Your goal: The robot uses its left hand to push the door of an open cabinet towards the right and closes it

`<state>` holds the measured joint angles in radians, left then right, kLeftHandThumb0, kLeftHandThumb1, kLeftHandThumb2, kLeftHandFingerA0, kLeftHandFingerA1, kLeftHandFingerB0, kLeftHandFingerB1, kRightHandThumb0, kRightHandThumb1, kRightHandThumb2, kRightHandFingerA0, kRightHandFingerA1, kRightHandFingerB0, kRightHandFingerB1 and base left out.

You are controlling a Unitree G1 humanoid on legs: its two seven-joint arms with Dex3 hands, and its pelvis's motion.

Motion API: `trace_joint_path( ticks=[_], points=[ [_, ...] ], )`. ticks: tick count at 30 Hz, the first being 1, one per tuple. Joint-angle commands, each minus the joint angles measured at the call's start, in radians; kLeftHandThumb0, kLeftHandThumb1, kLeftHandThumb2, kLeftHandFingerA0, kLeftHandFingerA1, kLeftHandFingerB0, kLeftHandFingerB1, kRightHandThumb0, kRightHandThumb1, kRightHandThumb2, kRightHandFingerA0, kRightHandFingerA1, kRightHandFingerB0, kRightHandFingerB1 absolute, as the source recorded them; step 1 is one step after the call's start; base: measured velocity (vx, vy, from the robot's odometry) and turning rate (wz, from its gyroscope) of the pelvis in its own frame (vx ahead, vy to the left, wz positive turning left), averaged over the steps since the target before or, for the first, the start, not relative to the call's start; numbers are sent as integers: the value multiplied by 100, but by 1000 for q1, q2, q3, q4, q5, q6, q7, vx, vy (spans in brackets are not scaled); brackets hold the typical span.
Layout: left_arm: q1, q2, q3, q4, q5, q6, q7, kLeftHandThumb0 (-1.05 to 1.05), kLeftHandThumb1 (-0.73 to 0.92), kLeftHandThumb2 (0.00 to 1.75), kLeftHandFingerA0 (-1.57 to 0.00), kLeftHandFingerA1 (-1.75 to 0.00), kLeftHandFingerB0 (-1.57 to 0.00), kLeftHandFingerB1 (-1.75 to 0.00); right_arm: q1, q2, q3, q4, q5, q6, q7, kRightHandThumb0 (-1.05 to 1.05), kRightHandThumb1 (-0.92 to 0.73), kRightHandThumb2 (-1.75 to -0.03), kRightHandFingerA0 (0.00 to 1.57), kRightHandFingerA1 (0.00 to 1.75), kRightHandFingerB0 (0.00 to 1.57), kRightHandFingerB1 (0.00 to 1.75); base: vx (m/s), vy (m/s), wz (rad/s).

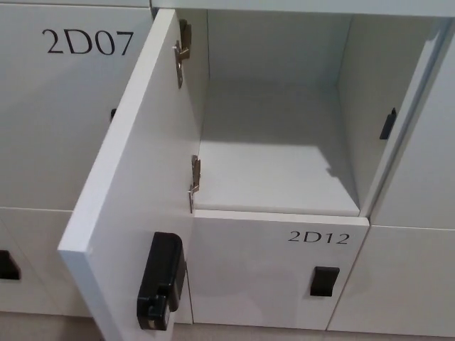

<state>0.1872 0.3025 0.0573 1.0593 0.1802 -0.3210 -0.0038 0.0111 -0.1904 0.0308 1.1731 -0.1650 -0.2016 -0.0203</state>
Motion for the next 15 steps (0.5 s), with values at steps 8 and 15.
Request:
trace_joint_path(
  ticks=[8,15],
  points=[
    [-92,81,38,93,-30,-183,-6,-75,91,69,-26,-29,-19,-27,-82,1,-5,90,-9,-151,-58,-62,-90,-67,33,36,24,31,0,0,0],
    [-195,97,48,-21,-40,-278,6,-75,91,69,-26,-30,-18,-27,-126,-4,-6,101,-6,-150,-55,-62,-91,-67,31,36,22,30,0,0,0]
  ],
)
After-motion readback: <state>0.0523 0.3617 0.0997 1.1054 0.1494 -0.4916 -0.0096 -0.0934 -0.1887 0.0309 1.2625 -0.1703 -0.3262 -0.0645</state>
